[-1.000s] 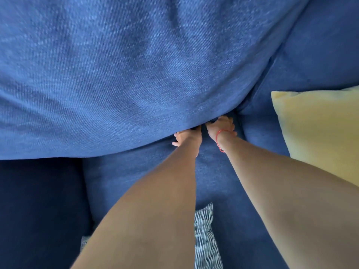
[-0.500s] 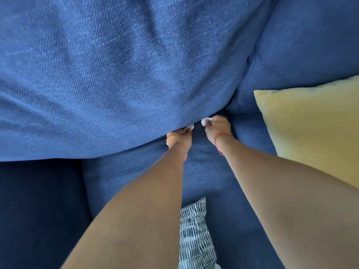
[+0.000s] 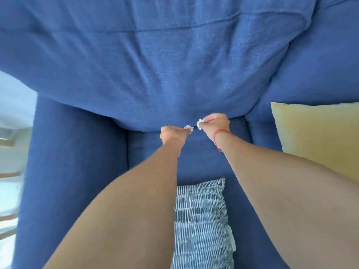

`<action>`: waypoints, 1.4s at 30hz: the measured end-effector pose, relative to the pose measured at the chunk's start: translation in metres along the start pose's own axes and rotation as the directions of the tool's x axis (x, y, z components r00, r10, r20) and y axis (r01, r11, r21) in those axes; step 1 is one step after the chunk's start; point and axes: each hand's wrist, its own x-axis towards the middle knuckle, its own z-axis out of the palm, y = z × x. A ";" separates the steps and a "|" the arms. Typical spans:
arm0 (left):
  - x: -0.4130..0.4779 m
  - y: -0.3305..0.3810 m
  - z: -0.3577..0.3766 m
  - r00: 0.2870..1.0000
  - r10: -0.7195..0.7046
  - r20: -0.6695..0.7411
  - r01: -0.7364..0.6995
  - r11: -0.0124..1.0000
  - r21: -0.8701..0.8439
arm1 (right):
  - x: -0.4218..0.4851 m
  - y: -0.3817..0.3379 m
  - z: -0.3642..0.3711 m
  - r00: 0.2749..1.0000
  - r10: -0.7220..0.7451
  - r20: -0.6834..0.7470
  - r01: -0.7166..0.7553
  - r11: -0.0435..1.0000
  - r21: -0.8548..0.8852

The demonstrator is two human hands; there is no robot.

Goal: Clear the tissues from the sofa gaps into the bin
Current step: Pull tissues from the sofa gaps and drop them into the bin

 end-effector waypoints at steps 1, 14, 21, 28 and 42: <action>-0.004 -0.004 -0.021 1.000 -0.011 -0.022 0.010 0.999 -0.033 | -0.011 -0.009 0.012 0.999 -0.031 0.014 0.031 0.999 0.009; 0.016 -0.099 -0.250 0.919 0.137 -0.371 -0.236 0.943 -0.235 | -0.148 -0.090 0.207 0.959 -0.250 0.133 0.255 0.967 -0.025; 0.030 -0.150 -0.357 0.894 0.129 -0.430 -0.291 0.895 -0.337 | -0.209 -0.118 0.305 0.914 -0.292 0.283 0.330 0.939 -0.096; 0.038 -0.224 -0.447 0.902 -0.039 -0.430 -0.181 0.870 -0.458 | -0.264 -0.132 0.411 0.828 -0.358 0.432 0.449 0.884 -0.128; 0.063 -0.313 -0.513 0.816 -0.287 -0.502 -0.062 0.820 -0.569 | -0.312 -0.101 0.519 0.805 -0.336 0.490 0.495 0.835 -0.240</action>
